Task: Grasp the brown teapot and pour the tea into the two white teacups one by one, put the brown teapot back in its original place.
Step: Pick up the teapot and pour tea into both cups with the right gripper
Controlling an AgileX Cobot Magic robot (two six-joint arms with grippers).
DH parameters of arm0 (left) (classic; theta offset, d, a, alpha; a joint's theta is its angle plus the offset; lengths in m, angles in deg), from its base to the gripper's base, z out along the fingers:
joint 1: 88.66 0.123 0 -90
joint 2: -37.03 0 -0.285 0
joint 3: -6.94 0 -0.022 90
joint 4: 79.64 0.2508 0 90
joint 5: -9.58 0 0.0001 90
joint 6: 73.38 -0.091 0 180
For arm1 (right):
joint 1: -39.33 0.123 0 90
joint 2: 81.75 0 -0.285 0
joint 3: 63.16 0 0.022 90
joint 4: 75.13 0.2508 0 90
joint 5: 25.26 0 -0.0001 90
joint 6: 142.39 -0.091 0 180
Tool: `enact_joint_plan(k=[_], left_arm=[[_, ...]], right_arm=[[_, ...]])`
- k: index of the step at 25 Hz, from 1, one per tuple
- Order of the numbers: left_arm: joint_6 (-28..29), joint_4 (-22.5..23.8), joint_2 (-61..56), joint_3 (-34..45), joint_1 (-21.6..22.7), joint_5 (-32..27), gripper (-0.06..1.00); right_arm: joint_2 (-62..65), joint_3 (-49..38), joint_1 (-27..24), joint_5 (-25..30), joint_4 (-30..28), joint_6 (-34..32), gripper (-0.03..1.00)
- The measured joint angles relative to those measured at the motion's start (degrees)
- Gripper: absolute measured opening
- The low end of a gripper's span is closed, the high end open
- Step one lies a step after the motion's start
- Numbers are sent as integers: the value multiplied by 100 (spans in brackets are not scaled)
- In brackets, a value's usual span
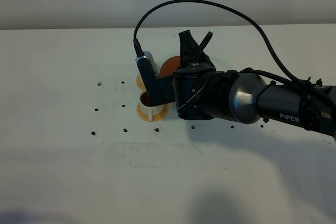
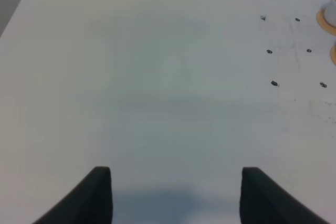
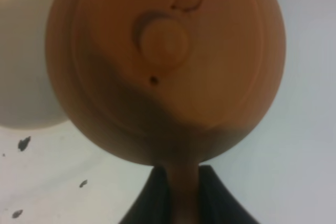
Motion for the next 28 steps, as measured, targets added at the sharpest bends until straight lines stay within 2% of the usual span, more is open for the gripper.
enact_joint_plan(k=[15, 23, 28], left_arm=[[0, 0, 0, 0, 0, 0, 50], [0, 0, 0, 0, 0, 0, 50], [0, 0, 0, 0, 0, 0, 50]], right_arm=[[0, 0, 0, -44, 746, -28, 12], [0, 0, -13, -49, 957, -295, 12], [217, 13, -30, -24, 1292, -494, 12]])
